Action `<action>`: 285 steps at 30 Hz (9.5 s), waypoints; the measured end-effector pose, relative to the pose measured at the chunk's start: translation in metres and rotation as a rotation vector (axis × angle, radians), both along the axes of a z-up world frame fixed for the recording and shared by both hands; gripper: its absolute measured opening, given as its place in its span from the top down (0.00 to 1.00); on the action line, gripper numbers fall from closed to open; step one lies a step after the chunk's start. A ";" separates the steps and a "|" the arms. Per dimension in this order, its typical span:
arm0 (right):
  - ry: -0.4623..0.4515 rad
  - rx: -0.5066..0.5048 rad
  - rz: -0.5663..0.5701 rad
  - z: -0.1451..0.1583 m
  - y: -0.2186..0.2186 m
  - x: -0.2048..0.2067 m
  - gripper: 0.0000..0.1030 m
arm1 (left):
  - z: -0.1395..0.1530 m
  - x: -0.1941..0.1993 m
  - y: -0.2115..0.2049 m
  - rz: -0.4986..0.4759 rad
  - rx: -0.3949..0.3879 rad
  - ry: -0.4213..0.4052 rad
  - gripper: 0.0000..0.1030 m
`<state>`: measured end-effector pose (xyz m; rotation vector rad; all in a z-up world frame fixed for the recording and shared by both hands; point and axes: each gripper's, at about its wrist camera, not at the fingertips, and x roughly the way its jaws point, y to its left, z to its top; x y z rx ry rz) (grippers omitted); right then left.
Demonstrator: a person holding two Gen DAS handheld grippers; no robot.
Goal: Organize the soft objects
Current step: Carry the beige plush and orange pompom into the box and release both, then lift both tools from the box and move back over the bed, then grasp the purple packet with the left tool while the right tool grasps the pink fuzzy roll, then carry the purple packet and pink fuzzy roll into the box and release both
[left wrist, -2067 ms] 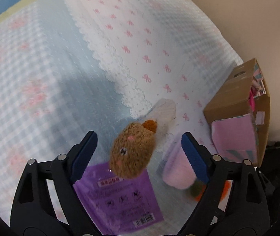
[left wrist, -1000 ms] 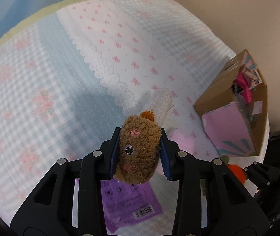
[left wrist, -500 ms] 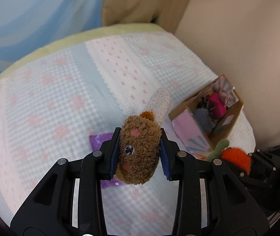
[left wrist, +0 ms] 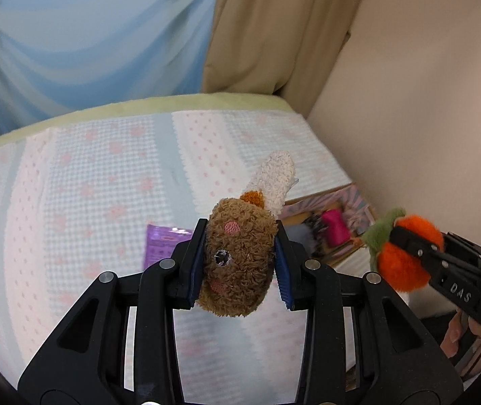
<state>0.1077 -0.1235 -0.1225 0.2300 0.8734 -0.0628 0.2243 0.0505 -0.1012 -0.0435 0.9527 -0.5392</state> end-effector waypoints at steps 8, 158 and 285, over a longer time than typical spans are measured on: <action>-0.025 -0.044 -0.016 0.030 -0.078 -0.010 0.76 | -0.006 -0.020 -0.090 0.001 -0.022 0.013 0.69; 0.633 -0.229 0.460 -0.330 0.084 0.223 0.01 | -0.374 0.107 0.017 -0.039 0.371 0.366 0.00; 0.397 0.066 -0.035 -0.173 -0.280 0.110 0.00 | -0.194 0.024 -0.282 -0.194 0.403 0.193 0.00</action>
